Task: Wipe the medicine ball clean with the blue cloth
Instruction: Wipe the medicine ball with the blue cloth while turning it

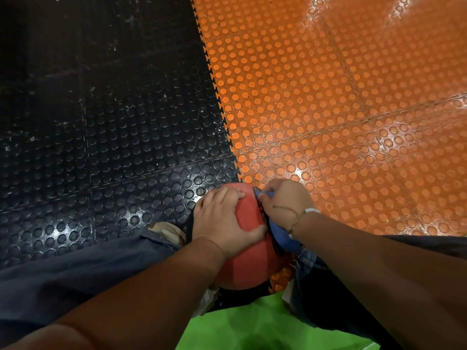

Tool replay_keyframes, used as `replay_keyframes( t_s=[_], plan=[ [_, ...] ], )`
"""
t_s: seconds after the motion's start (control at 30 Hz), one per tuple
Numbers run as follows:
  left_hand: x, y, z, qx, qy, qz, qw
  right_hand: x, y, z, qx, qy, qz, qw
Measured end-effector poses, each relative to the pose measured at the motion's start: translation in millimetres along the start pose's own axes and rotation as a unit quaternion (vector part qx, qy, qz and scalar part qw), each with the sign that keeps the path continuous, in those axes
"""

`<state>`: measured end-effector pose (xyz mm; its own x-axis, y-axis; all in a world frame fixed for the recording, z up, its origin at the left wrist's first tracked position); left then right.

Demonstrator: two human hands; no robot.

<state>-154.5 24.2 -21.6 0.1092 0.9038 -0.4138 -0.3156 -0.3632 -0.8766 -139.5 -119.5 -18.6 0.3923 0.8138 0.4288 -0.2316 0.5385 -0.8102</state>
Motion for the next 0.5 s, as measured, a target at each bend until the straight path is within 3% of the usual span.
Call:
replay_keyframes(
  t_s=[0.07, 0.2, 0.37, 0.43, 0.5],
  plan=[
    [2.2, -0.8, -1.0, -0.008, -0.009, 0.009, 1.000, 2.4, 1.7, 0.9, -0.004, -0.018, -0.027, 0.999],
    [-3.6, 1.1, -1.4, 0.006, 0.014, -0.003, 1.000, -13.7, -5.7, -4.4, 0.001, 0.055, -0.005, 0.998],
    [1.7, -0.3, -1.4, -0.018, 0.002, 0.011, 1.000, 12.1, 2.1, 1.8, 0.032, -0.021, -0.063, 0.997],
    [6.4, -2.3, -3.6, -0.013, -0.007, 0.016, 1.000, 6.6, -5.0, -3.9, 0.034, 0.065, -0.162, 0.984],
    [13.6, -3.6, -5.3, -0.010, -0.016, 0.026, 0.999, -11.9, -17.0, -16.7, -0.014, 0.228, -0.293, 0.928]
  ],
)
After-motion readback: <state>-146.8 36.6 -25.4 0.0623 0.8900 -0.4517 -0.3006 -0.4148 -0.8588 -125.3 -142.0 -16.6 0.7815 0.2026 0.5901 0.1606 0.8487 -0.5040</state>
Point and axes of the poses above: each hand's wrist, its own z-axis away from the middle knuckle, its own y-axis out of the palm, x = y × z, the point moved 4 cm from there along -z, towards the middle knuckle, and after that the axes turned 8 degrees about -x, right-handed, at the moved point
